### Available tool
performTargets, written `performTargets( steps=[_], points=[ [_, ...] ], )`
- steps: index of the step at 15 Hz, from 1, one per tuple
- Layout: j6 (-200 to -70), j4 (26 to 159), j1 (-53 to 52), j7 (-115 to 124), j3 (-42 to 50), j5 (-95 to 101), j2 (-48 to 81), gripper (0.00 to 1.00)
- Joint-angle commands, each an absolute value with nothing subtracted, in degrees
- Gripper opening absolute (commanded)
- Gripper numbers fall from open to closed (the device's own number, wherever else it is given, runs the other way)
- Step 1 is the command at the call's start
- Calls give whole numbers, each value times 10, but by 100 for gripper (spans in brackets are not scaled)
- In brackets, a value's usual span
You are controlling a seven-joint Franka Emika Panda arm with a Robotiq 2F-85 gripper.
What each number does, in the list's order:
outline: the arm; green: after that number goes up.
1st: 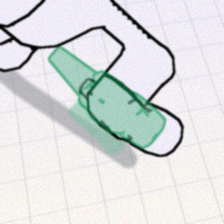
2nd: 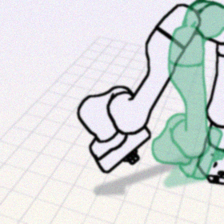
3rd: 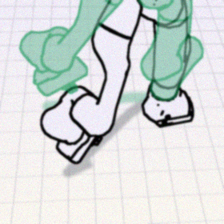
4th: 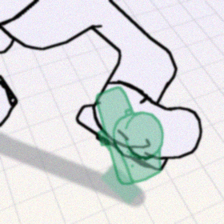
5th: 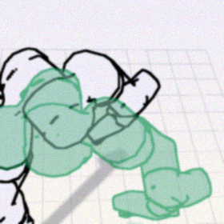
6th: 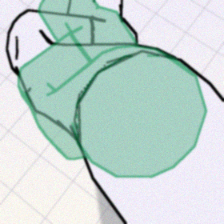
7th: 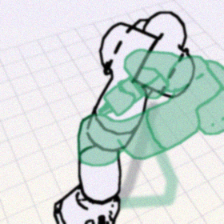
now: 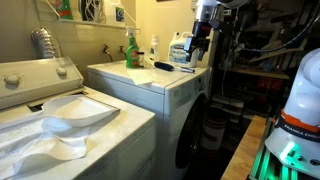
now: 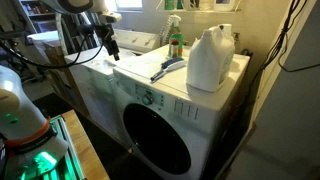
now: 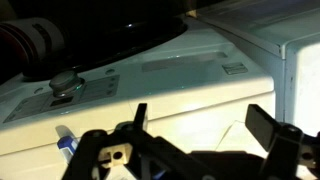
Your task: Put the cup on it's side
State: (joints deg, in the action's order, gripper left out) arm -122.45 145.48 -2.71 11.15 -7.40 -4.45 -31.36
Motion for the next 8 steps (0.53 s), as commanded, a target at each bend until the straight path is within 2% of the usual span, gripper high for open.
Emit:
performTargets(
  steps=[1, 4, 8],
  points=[
    [-1223, 1454, -30, 113, -71, -43, -313, 100],
    [-1223, 1454, -30, 113, -71, -43, -312, 100],
    [-1220, 1384, 14, 184, -47, -54, -269, 100]
  ],
)
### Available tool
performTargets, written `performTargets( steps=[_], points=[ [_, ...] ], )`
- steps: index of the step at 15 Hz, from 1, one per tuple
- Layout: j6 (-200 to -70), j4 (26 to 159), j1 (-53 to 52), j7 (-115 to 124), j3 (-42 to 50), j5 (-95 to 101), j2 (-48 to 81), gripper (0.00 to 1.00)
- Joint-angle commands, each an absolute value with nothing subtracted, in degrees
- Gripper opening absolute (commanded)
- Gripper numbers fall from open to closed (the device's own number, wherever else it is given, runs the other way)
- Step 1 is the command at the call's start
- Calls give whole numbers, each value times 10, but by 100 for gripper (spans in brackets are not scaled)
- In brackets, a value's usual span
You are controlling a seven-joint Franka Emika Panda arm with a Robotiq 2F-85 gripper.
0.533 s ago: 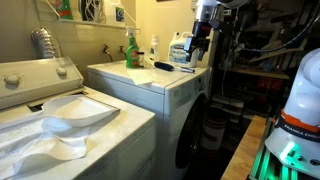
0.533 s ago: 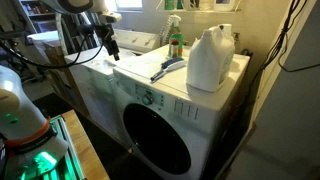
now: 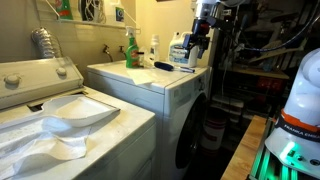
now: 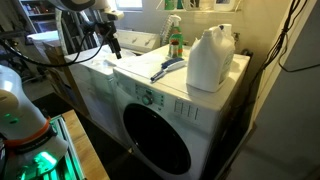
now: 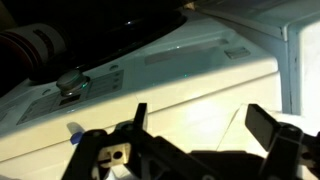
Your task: Put the cup on it's side
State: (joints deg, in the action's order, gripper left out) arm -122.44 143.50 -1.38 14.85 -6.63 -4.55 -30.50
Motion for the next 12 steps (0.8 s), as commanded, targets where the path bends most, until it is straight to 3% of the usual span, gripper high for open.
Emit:
performTargets(
  steps=[1, 12],
  points=[
    [-1220, 1363, 26, 195, -39, -52, -257, 100],
    [-1273, 1125, 85, 426, 6, -50, -38, 100]
  ],
)
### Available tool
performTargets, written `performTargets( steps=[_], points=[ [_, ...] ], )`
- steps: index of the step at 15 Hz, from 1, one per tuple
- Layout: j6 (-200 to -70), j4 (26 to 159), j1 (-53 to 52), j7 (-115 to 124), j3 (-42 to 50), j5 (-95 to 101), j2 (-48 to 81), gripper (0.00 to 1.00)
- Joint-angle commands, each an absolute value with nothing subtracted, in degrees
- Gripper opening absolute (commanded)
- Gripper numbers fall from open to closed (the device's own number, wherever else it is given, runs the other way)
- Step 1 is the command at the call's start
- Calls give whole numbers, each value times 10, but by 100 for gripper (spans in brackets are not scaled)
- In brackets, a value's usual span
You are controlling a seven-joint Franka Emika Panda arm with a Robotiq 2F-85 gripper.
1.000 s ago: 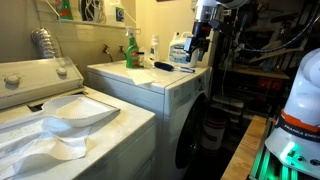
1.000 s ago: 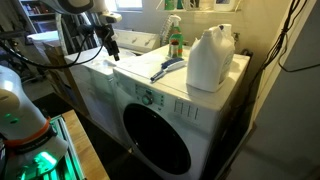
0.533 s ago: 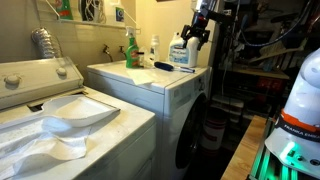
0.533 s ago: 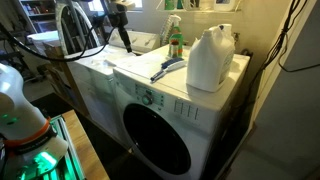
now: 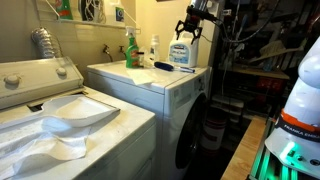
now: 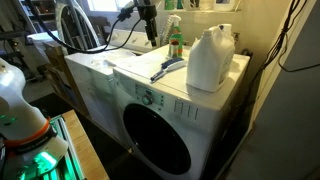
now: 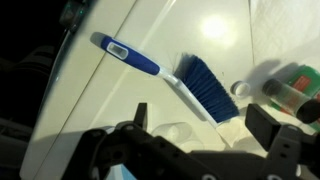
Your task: Put the cup on it's side
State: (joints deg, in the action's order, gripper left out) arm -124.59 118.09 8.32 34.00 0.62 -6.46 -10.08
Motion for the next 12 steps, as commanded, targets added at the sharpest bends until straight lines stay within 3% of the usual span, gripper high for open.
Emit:
performTargets(
  steps=[1, 12],
  points=[
    [-1254, 1161, 75, 370, 15, -60, -80, 100],
    [-1290, 1037, 76, 479, 44, -68, 75, 100]
  ],
)
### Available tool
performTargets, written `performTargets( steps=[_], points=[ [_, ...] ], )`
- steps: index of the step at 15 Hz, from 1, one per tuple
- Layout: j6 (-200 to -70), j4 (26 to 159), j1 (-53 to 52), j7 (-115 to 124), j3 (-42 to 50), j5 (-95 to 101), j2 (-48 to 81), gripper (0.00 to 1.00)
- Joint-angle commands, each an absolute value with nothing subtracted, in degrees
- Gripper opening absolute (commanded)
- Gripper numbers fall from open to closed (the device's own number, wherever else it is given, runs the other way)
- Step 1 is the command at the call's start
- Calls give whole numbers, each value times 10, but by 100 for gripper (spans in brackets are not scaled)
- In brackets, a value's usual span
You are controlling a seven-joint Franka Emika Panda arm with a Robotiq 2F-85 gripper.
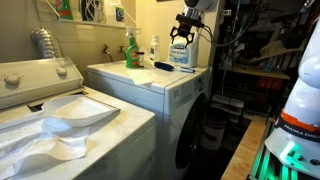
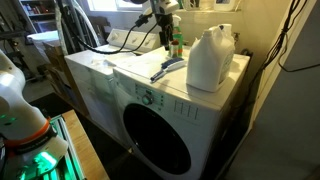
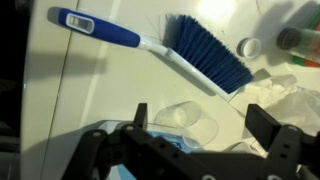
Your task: Put the cup on it's side
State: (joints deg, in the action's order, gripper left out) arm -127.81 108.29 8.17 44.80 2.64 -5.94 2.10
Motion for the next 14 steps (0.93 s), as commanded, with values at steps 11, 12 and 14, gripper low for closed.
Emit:
performTargets(
  steps=[11, 12, 14],
  points=[
    [-1308, 891, 73, 525, 64, -101, 220, 100],
    [-1309, 882, 74, 525, 63, -106, 229, 100],
    [-1309, 863, 74, 533, 65, -112, 245, 100]
  ],
)
